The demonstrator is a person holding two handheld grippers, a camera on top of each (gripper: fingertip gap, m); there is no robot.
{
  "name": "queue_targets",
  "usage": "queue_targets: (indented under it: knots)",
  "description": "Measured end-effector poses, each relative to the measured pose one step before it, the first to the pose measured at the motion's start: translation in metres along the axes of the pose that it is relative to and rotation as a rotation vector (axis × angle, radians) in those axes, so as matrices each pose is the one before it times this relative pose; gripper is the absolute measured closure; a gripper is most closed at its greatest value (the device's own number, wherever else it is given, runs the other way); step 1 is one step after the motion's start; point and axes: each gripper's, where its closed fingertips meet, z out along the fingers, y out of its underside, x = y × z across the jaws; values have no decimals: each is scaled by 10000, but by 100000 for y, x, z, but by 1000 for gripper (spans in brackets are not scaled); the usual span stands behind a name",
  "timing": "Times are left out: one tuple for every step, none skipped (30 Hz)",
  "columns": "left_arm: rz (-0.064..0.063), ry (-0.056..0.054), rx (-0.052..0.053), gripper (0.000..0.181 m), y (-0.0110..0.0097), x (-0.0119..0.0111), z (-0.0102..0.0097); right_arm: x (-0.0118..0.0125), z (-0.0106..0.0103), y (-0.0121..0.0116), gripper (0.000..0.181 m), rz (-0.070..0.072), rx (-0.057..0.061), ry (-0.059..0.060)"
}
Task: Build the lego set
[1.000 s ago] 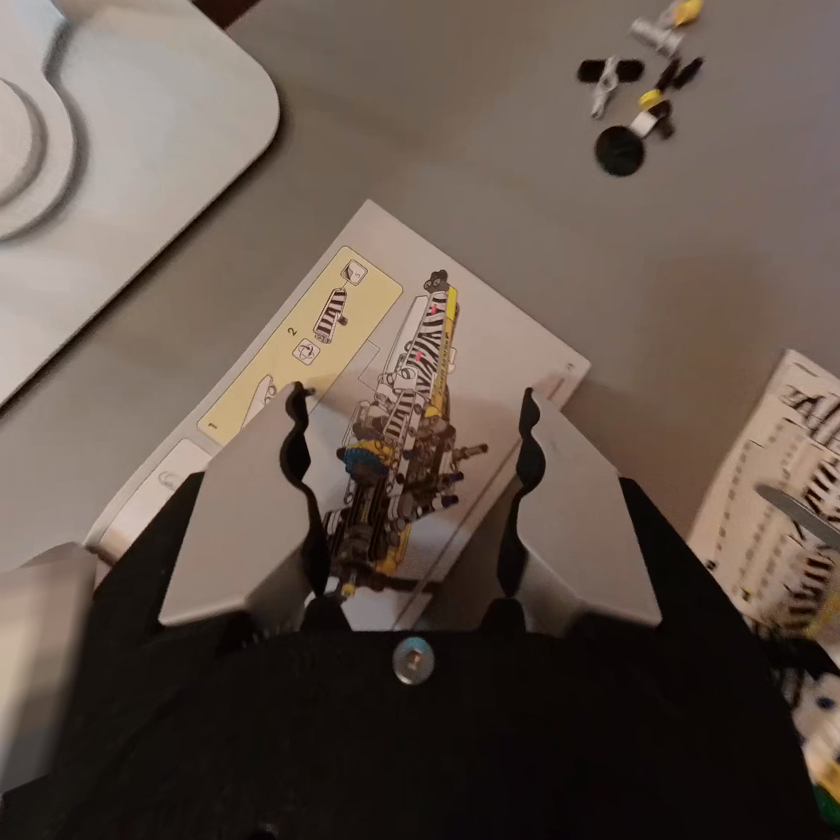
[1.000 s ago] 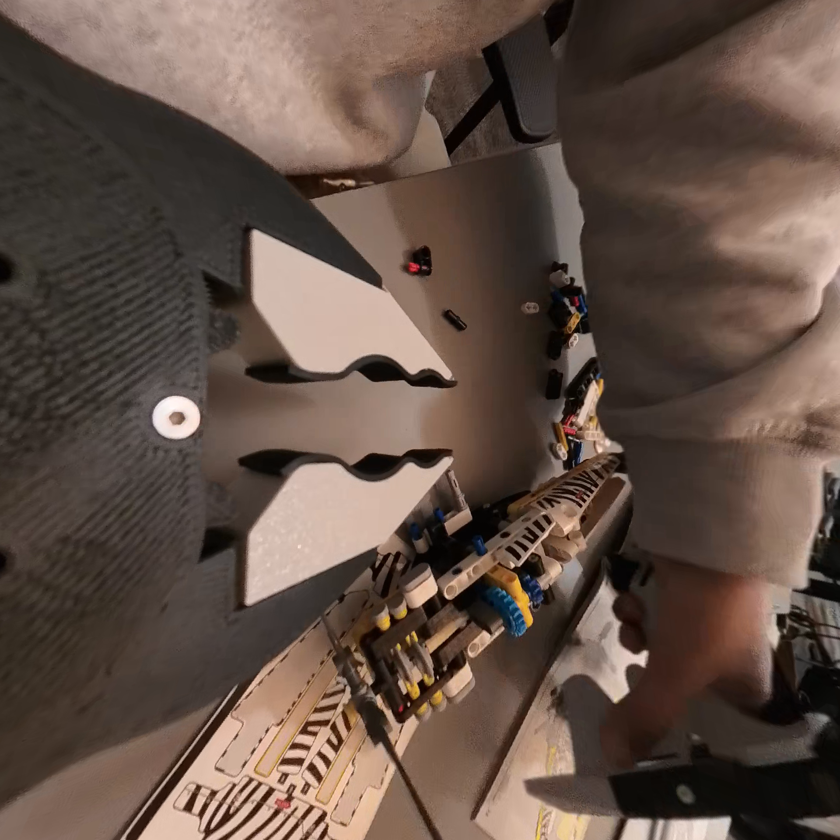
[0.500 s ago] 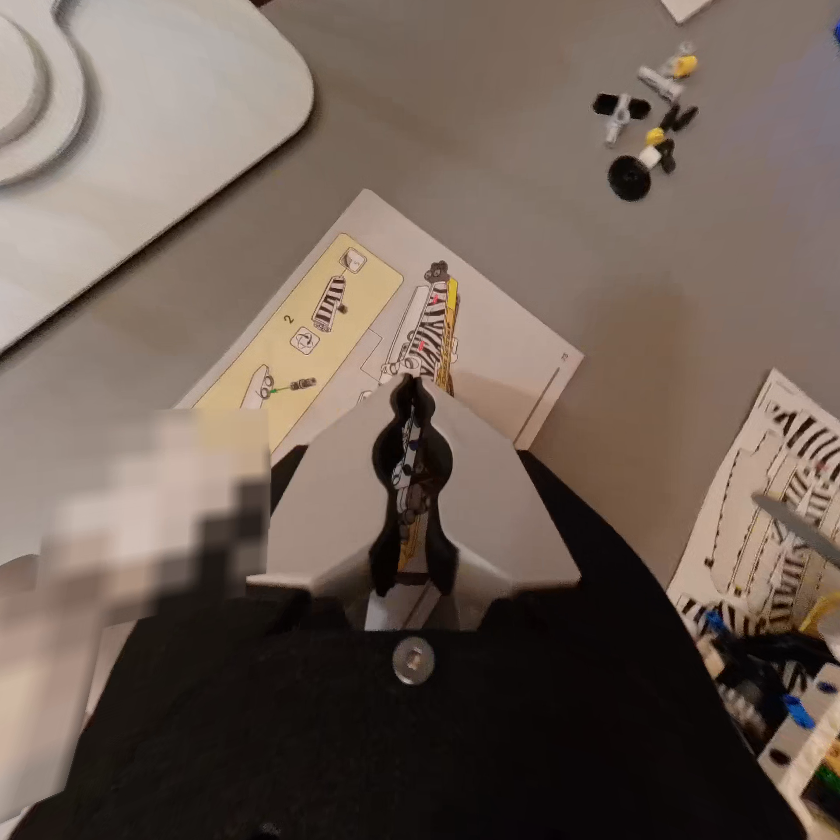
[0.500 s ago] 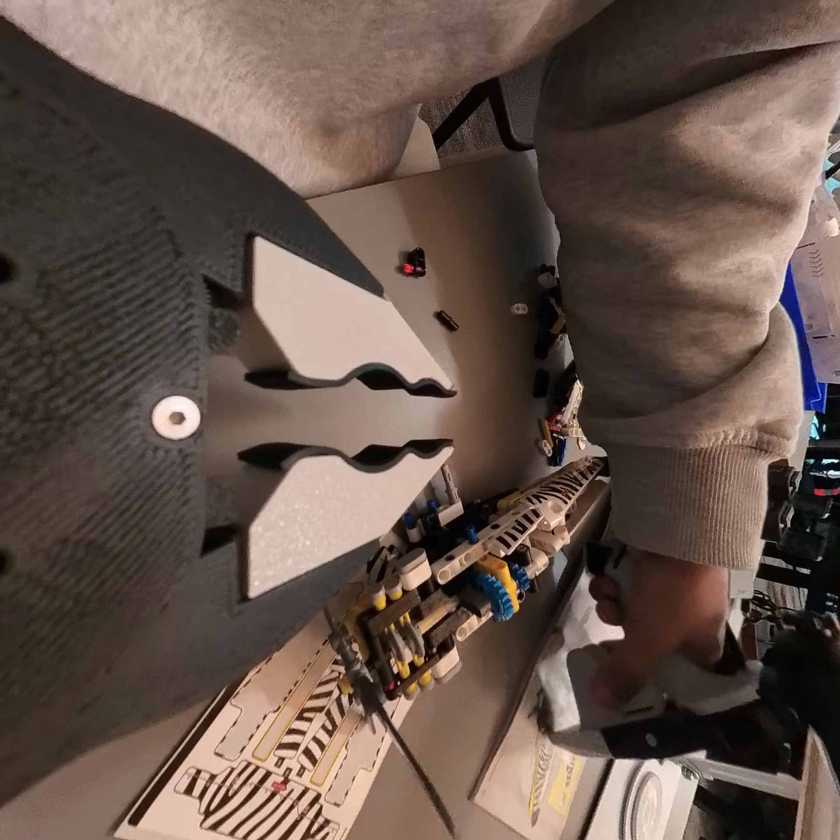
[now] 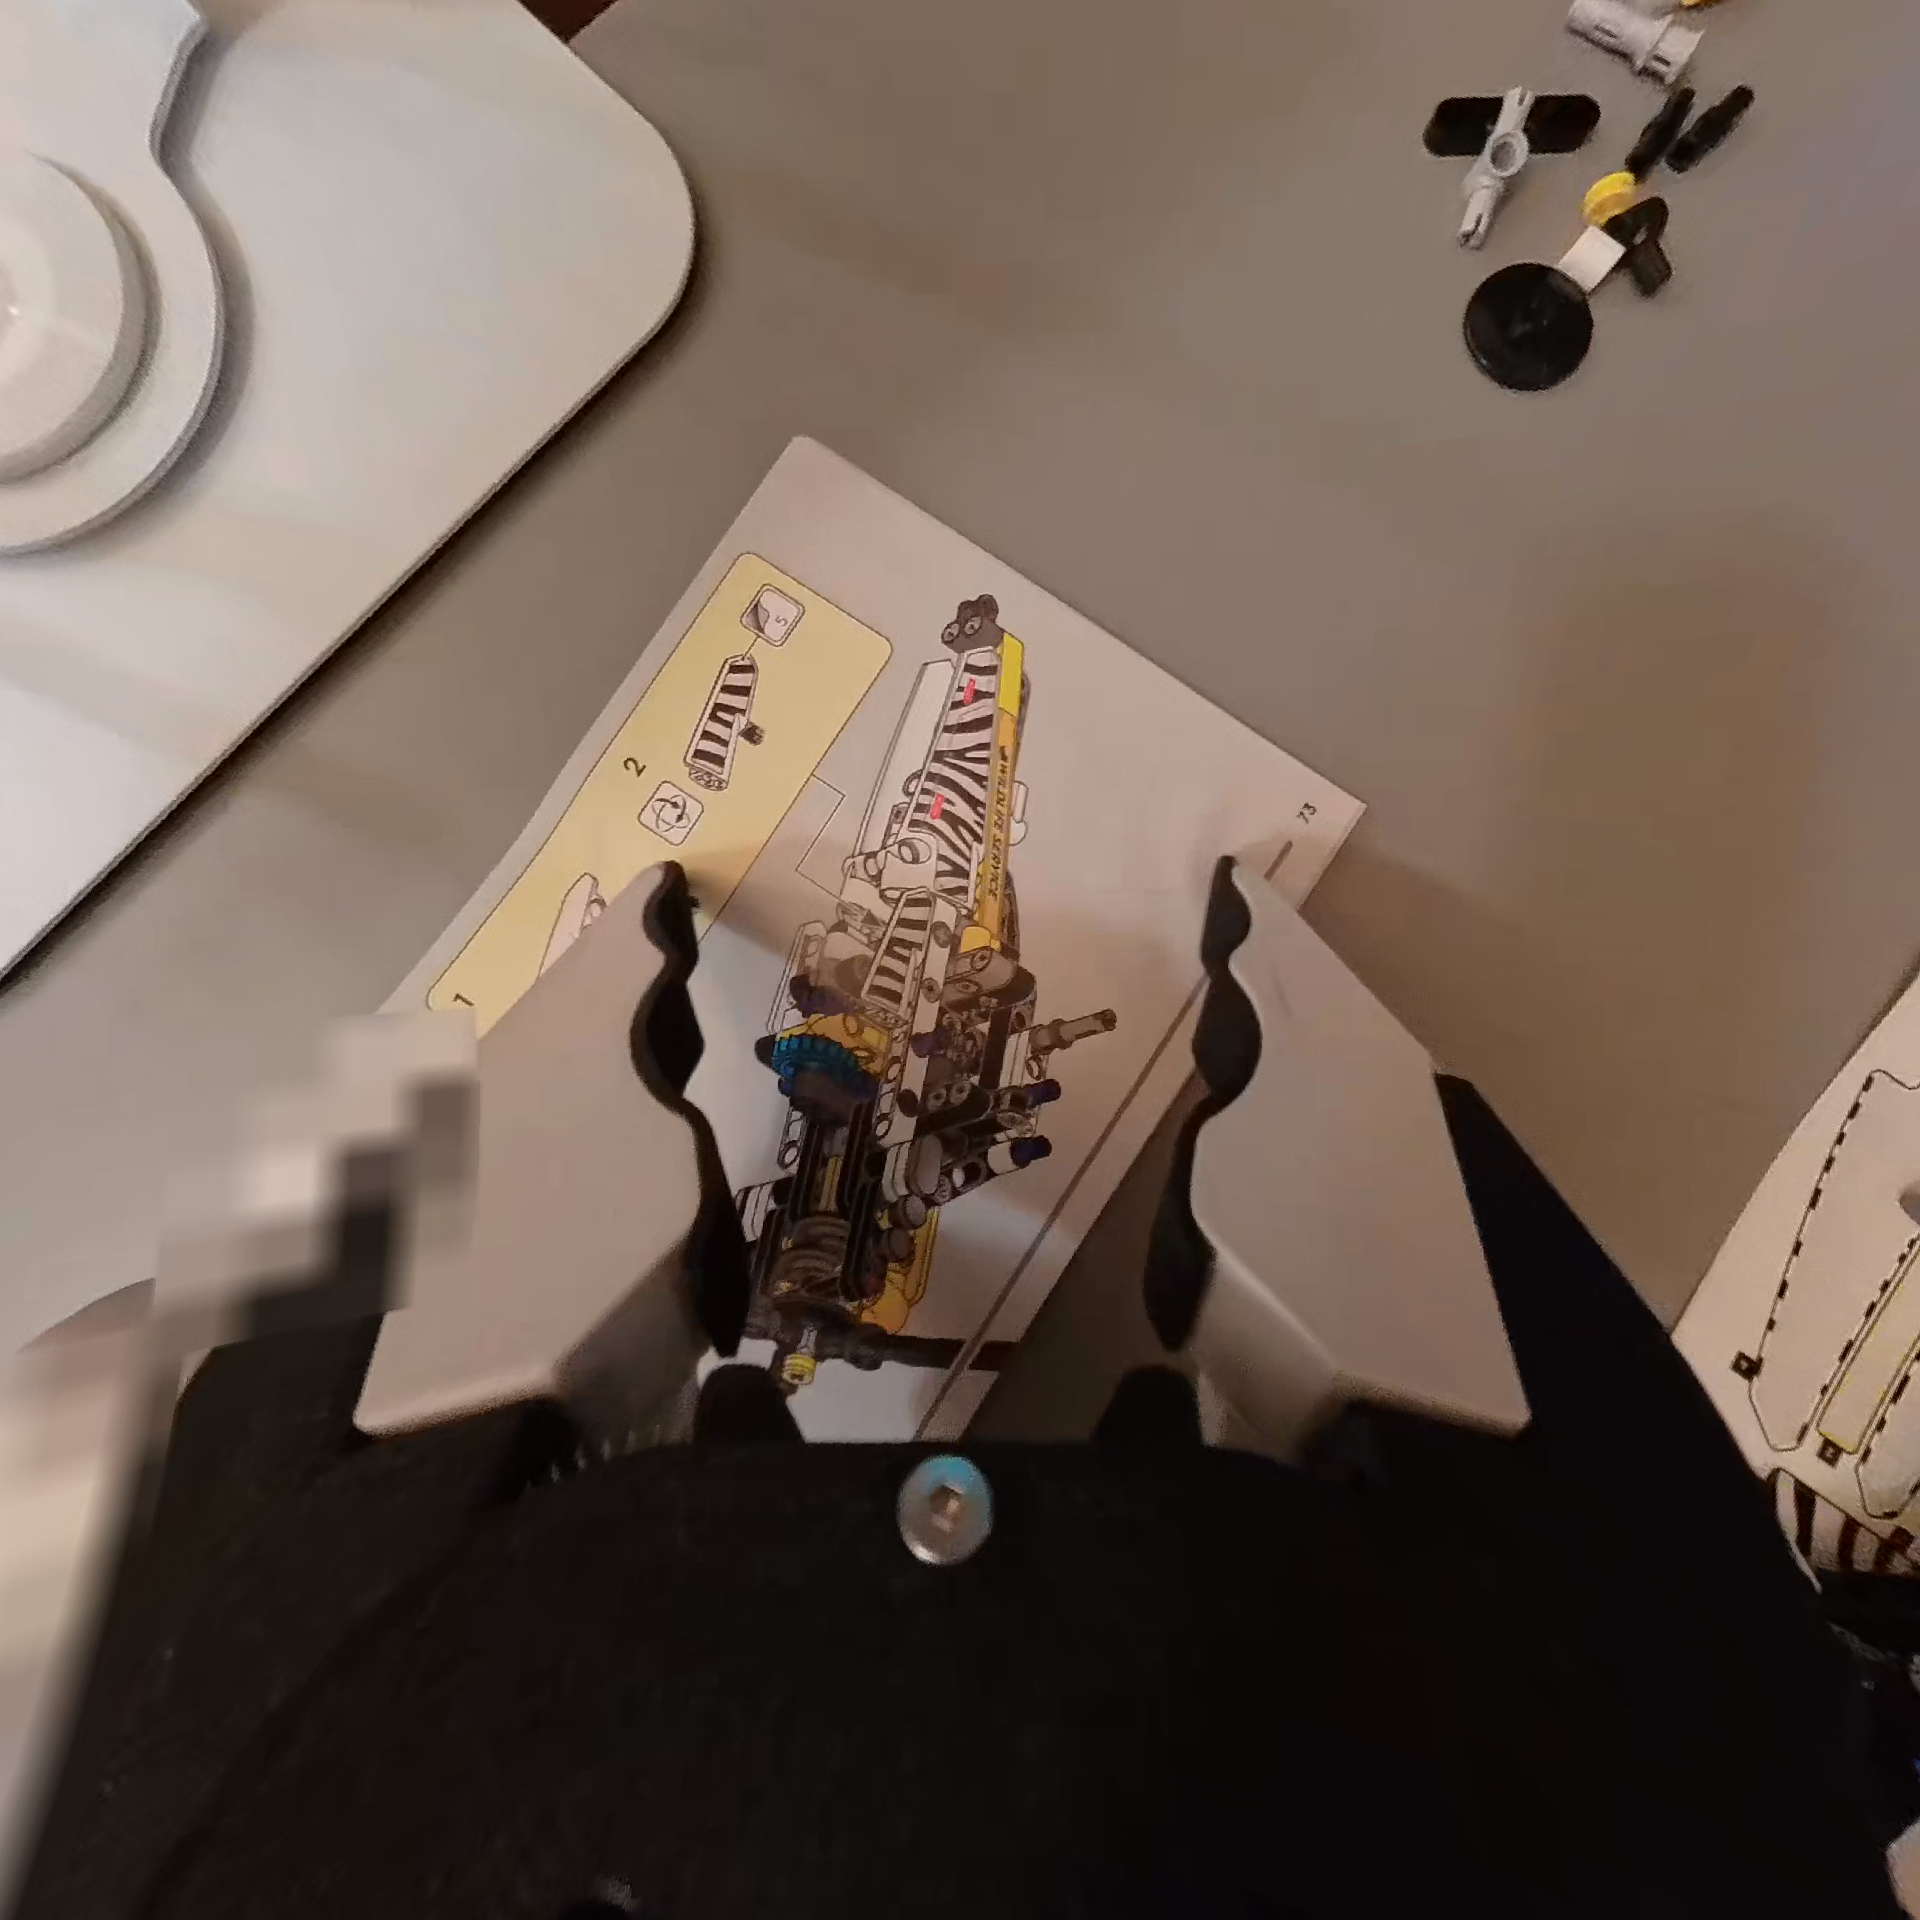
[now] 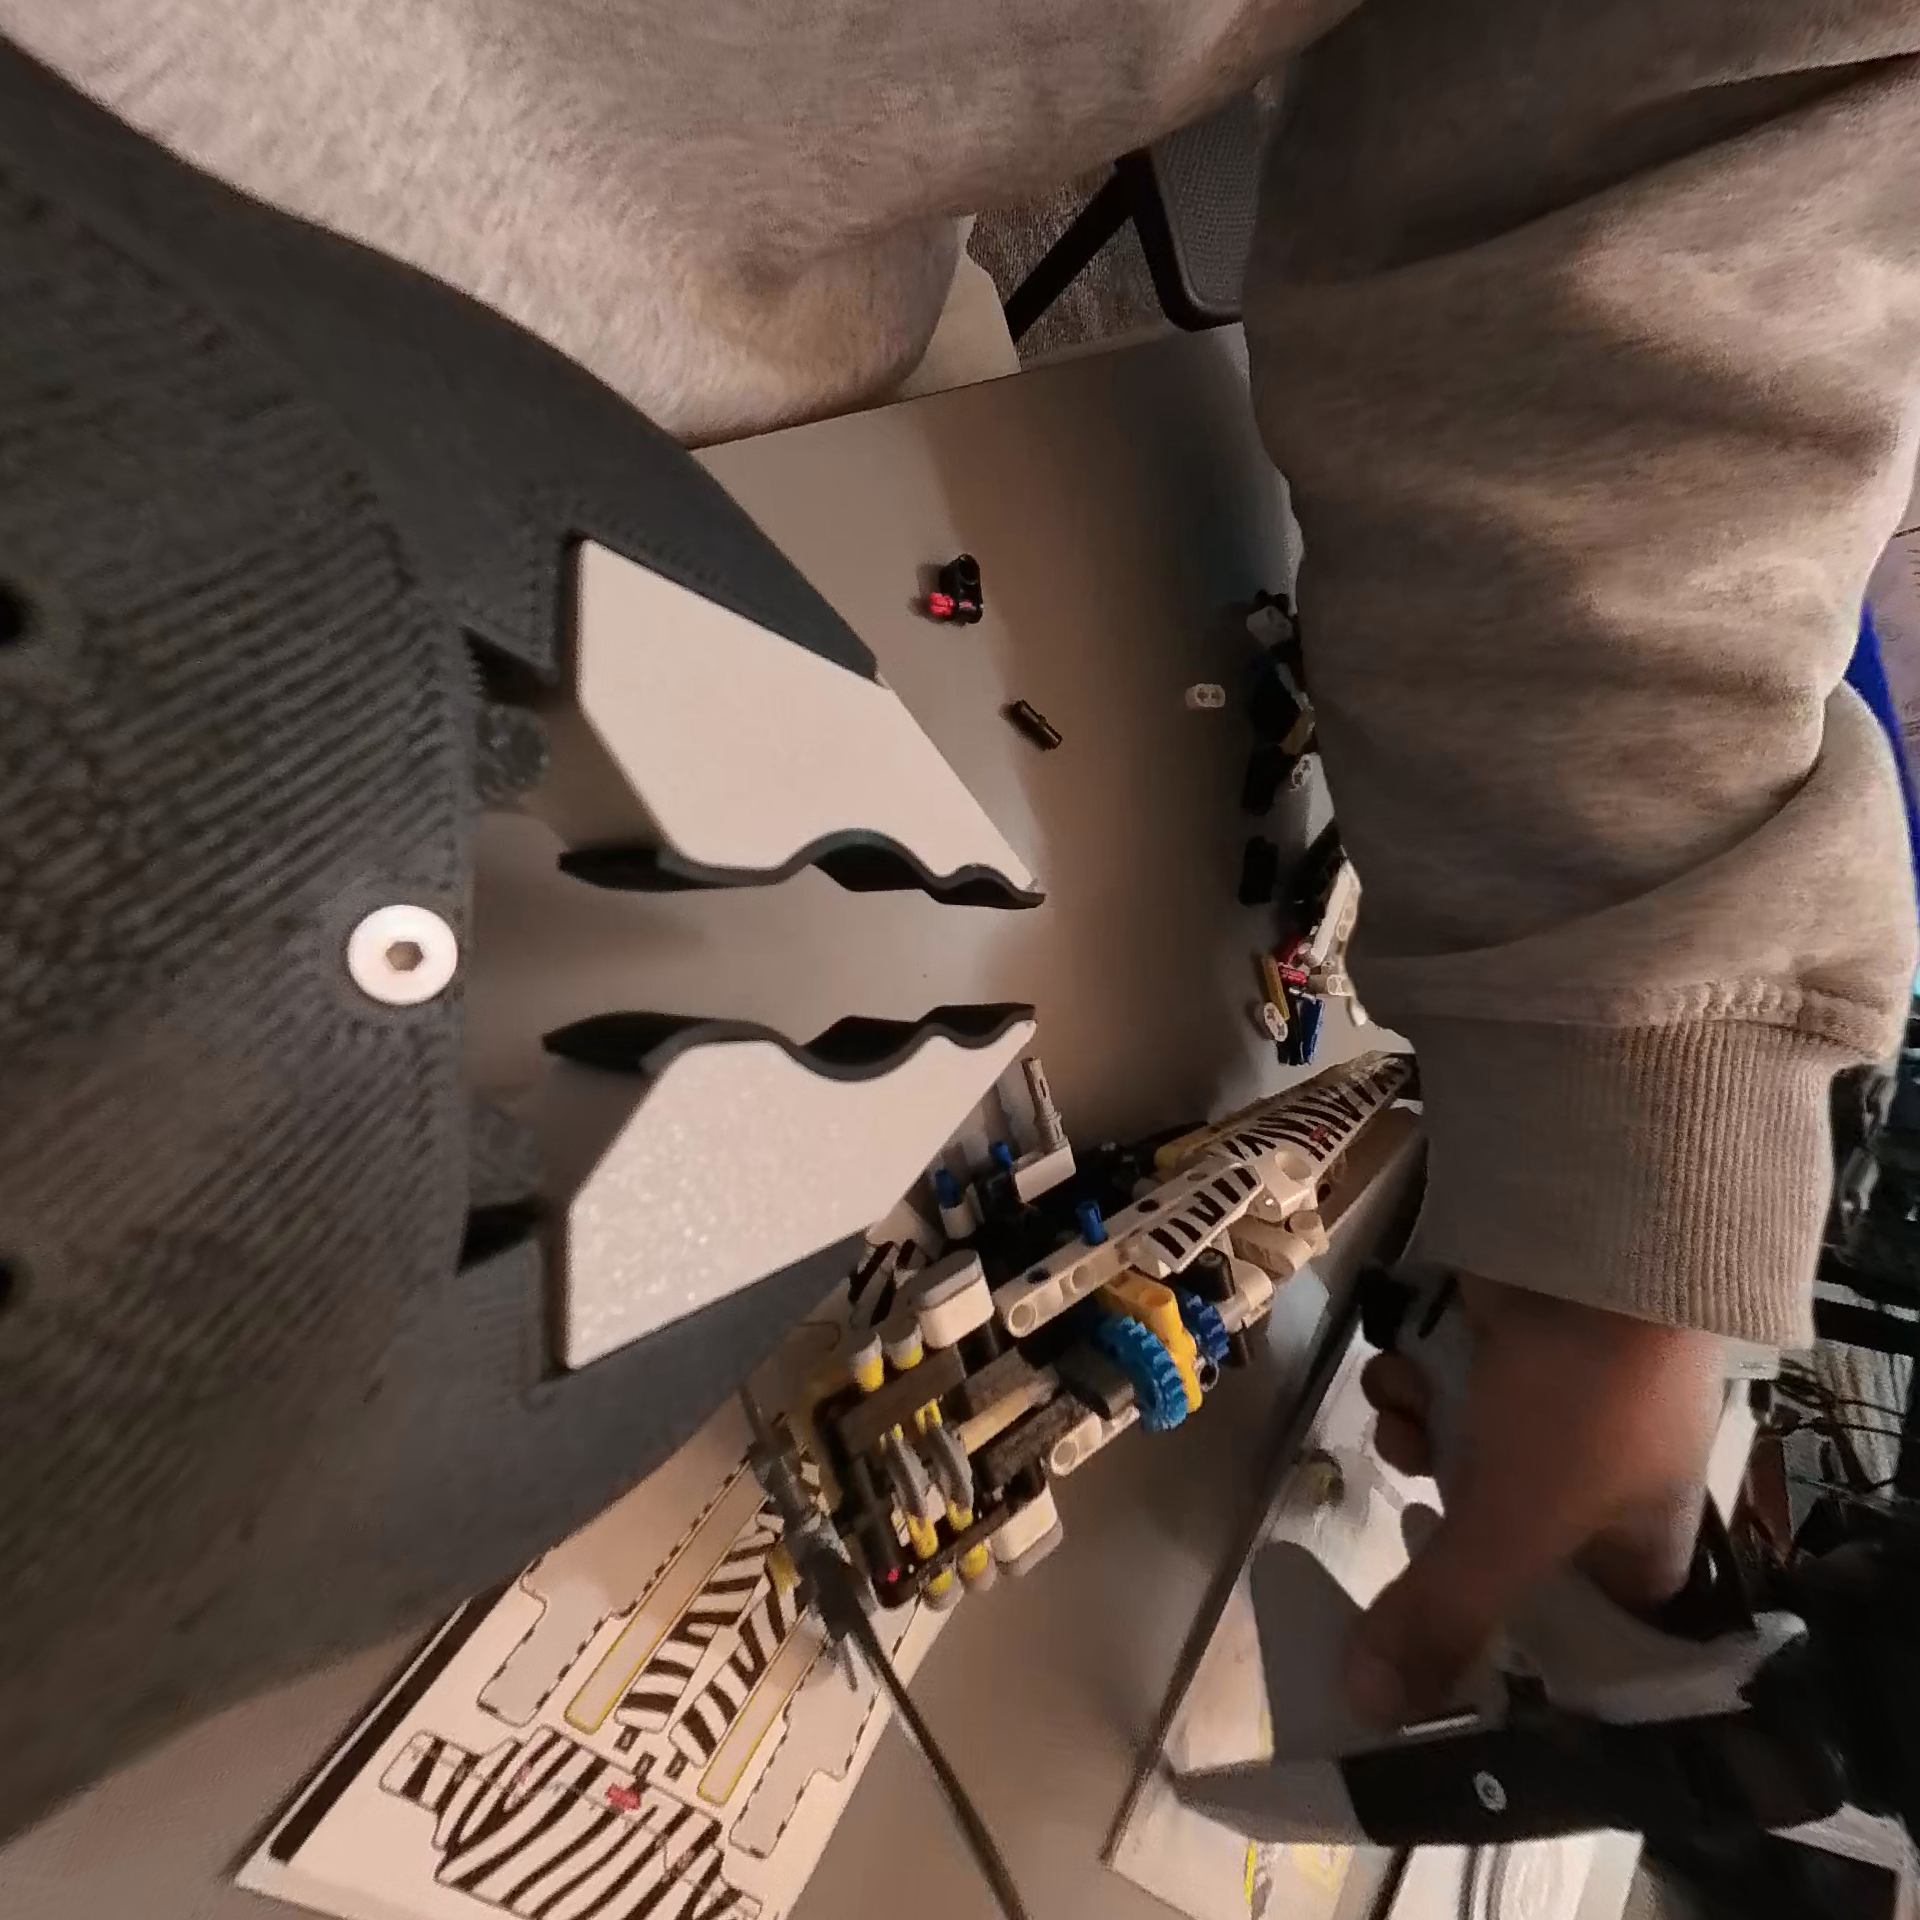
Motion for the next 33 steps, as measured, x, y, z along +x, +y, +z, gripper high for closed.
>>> queue_targets:
  knots:
    - [12,-24,1,87,3,-130,-40,-2,-6,-11,165,20,11,-22]
    - [48,7,-2,94,5,-69,-90,-9,-19,-21,165,7,16,-13]
    - [21,10,12,102,15,-70,-76,-6,-21,-26,165,-5,22,-2]
    - [-5,-5,42,106,12,-97,-34,-9,-21,-27,165,-12,23,2]
    - [-21,-33,58,115,-8,-141,-63,-9,-15,-18,165,-11,13,3]
    - [-24,-22,73,125,-21,-138,-47,-4,-5,0,165,-6,2,-1]
    - [7,-47,63,136,-13,-198,-37,-9,1,-1,165,-7,1,0]
    - [-16,-43,26,153,-1,-220,-70,-17,-2,-4,165,-14,6,6]
    - [-88,59,15,169,5,-133,-57,0,-9,-18,165,-19,11,11]
    - [-208,126,-3,175,48,-120,-103,-14,-20,-16,165,-20,13,11]
    - [-299,170,63,181,-104,-187,-286,-5,-7,-22,165,-15,14,10]
    - [-363,340,266,181,-372,-23,-453,3,-5,-11,165,-7,12,9]
    - [-399,376,452,181,-597,-46,-681,0,-16,-15,165,-1,10,4]
    - [-400,448,507,181,-713,23,-873,5,-1,-9,165,2,8,0]
    - [-355,470,522,181,-746,20,-1030,-6,2,-4,165,5,3,-2]
    - [-330,363,540,181,-751,-171,-1188,5,-2,4,165,9,-3,-2]
    - [-273,442,589,181,-777,-80,-1324,7,15,2,165,10,-7,-5]
    - [-266,456,564,181,-662,-123,-1461,-9,12,14,165,8,-7,-3]
    - [-390,281,522,181,-558,-484,-1564,12,9,2,165,5,-5,1]
    - [-460,347,549,181,-536,-485,-1639,3,10,2,165,2,-5,3]
    - [-540,382,486,181,-382,-502,-1678,3,11,16,165,3,-9,3]
    - [-611,251,419,181,-242,-712,-1690,6,11,9,165,6,-12,2]
    - [-512,264,396,181,-144,-665,-1626,16,20,18,165,7,-14,5]
    - [-394,258,331,181,17,-586,-1545,10,17,24,165,6,-18,10]
    - [-322,109,239,181,200,-716,-1408,25,31,27,165,5,-26,16]
    - [-278,3,130,181,351,-758,-1238,40,42,43,165,9,-35,29]
    - [-216,26,65,180,415,-616,-1060,99,60,63,166,26,-52,49]
    - [-184,-37,13,180,441,-593,-866,98,85,91,166,39,-78,46]
    - [-133,-40,-11,180,417,-476,-682,104,106,104,166,32,-90,37]
    - [-86,10,15,180,307,-285,-531,139,104,108,166,19,-94,67]
    - [-92,16,21,179,251,-208,-391,165,88,80,166,-6,-72,93]
    - [-96,52,3,179,212,-118,-267,218,48,43,167,-14,-42,146]
    - [-80,123,13,177,149,0,-167,268,13,25,167,-25,-20,190]
